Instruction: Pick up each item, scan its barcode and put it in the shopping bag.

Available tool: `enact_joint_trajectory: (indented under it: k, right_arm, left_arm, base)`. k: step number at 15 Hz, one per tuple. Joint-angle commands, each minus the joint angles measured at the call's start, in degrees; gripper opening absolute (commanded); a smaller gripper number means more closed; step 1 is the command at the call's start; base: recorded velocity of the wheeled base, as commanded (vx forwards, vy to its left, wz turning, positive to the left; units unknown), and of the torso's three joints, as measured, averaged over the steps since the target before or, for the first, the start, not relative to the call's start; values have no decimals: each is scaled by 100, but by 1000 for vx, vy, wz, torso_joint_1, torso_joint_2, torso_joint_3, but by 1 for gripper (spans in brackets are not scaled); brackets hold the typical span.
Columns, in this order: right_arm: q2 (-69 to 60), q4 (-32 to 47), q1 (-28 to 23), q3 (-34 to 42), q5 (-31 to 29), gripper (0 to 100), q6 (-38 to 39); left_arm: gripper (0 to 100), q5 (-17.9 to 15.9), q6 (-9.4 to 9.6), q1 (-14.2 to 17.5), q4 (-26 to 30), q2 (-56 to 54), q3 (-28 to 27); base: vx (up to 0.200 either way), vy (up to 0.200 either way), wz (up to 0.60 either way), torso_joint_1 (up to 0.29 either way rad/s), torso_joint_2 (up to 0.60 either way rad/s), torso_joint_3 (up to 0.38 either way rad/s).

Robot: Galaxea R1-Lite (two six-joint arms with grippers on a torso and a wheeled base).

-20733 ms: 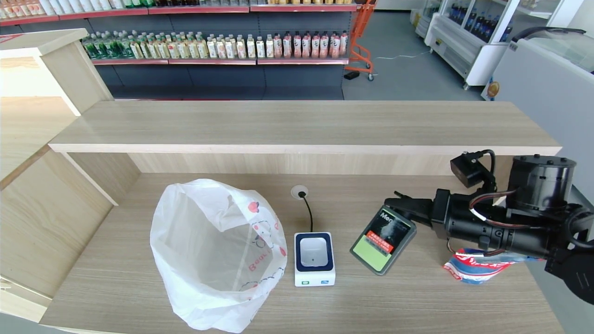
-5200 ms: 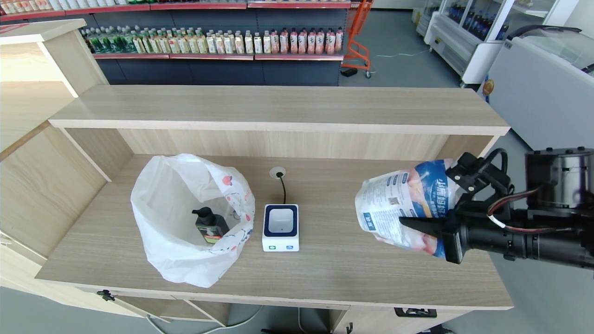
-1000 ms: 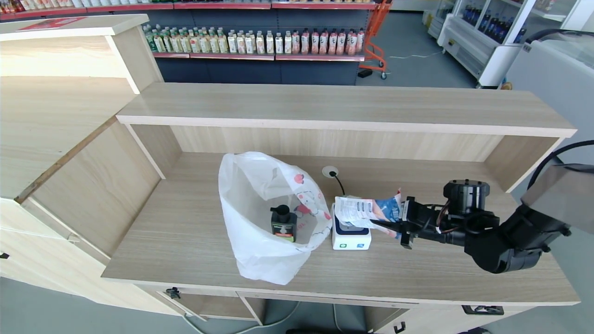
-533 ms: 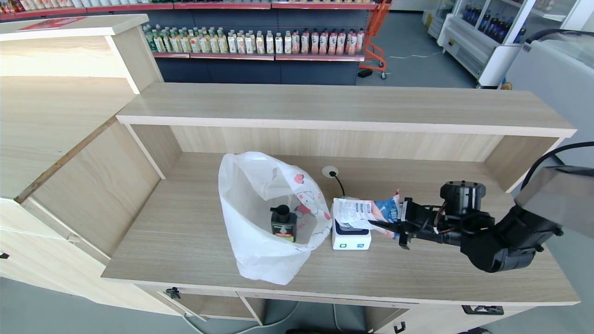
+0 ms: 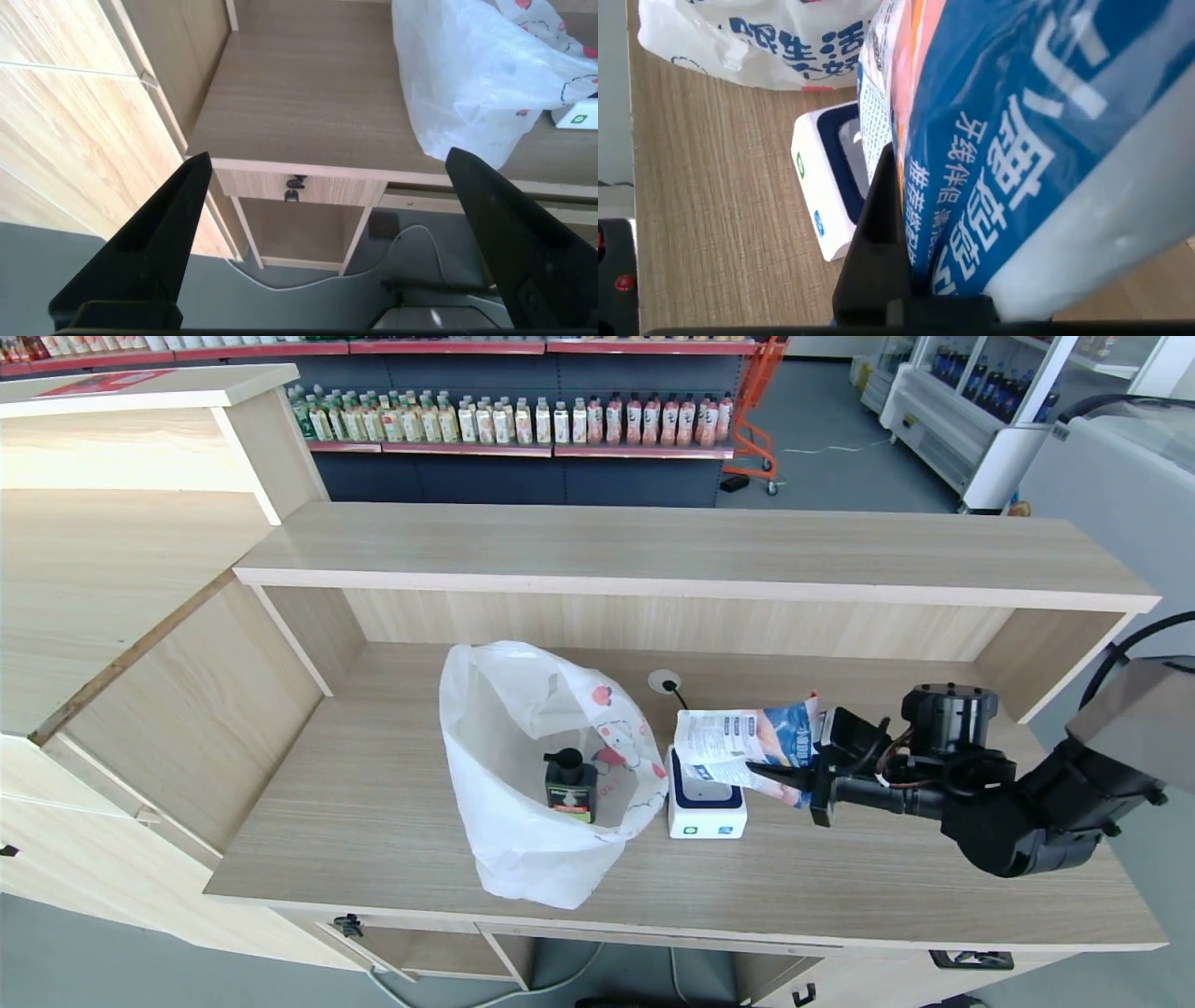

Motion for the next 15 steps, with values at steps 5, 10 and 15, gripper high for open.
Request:
enact_joint_trajectory:
  k: [5, 10, 15]
  right_arm:
    - [-3092, 2325, 3, 285, -1225, 0, 4102]
    - [-3523, 3098, -23, 241, -1234, 0, 4867]
    - [-3215, 3854, 196, -664, -1243, 0, 5631]
  left_arm:
    - [100, 2, -4, 1, 0, -2, 0]
    - [100, 2, -4, 1, 0, -2, 0]
    - [100, 2, -4, 1, 0, -2, 0]
  base:
    - [0, 120, 0, -4, -2, 4]
    - [0, 160, 0, 4, 6, 0]
    - [0, 0, 0, 0, 0, 0]
